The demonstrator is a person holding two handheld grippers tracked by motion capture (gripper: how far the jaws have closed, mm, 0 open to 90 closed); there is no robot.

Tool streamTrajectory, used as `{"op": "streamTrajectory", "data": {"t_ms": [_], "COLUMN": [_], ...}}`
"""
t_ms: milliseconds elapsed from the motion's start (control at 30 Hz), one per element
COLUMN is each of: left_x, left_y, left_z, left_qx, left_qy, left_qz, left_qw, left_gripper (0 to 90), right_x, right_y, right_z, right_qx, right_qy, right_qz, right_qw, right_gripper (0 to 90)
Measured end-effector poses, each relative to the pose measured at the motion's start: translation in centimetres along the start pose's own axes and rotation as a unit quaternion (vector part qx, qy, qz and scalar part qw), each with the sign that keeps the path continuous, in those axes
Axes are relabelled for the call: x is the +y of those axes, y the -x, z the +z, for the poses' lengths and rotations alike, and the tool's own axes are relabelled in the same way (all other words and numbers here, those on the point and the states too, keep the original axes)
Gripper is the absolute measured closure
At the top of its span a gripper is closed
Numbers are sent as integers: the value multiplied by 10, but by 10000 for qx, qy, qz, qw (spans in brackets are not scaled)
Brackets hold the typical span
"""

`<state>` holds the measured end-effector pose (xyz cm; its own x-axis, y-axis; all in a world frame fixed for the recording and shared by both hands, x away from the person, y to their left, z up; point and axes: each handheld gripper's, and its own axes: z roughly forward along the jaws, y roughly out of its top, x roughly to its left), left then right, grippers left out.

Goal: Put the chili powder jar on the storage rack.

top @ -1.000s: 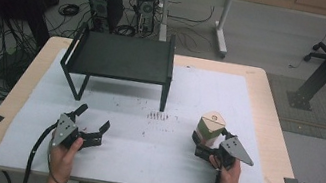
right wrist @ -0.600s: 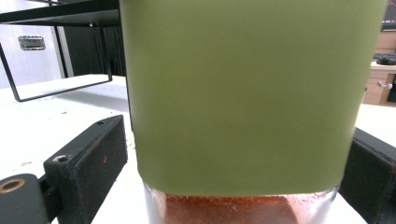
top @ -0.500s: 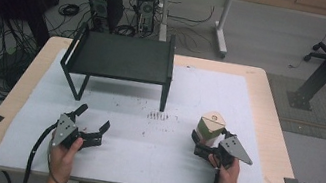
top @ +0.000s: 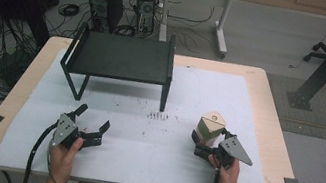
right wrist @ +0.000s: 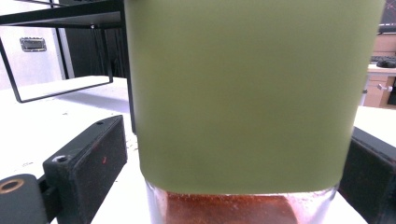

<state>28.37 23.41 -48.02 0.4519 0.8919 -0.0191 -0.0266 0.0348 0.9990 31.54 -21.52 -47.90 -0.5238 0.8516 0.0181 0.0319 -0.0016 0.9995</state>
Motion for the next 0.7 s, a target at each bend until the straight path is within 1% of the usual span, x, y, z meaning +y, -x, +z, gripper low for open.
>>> {"op": "streamTrajectory", "data": {"t_ms": [167, 700], "left_x": [0, 0], "left_y": [0, 0], "left_z": [0, 0], "left_qx": [-4, -20], "left_qy": [1, 8], "left_qz": [7, 5], "left_qw": [10000, 10000], "left_gripper": [2, 2], "right_x": [0, 0], "right_y": [-1, 0], "right_z": [0, 0], "right_qx": [-6, -12], "right_qy": [2, 11], "right_qz": [-30, -22], "right_qw": [10000, 10000], "right_gripper": [46, 42]}}
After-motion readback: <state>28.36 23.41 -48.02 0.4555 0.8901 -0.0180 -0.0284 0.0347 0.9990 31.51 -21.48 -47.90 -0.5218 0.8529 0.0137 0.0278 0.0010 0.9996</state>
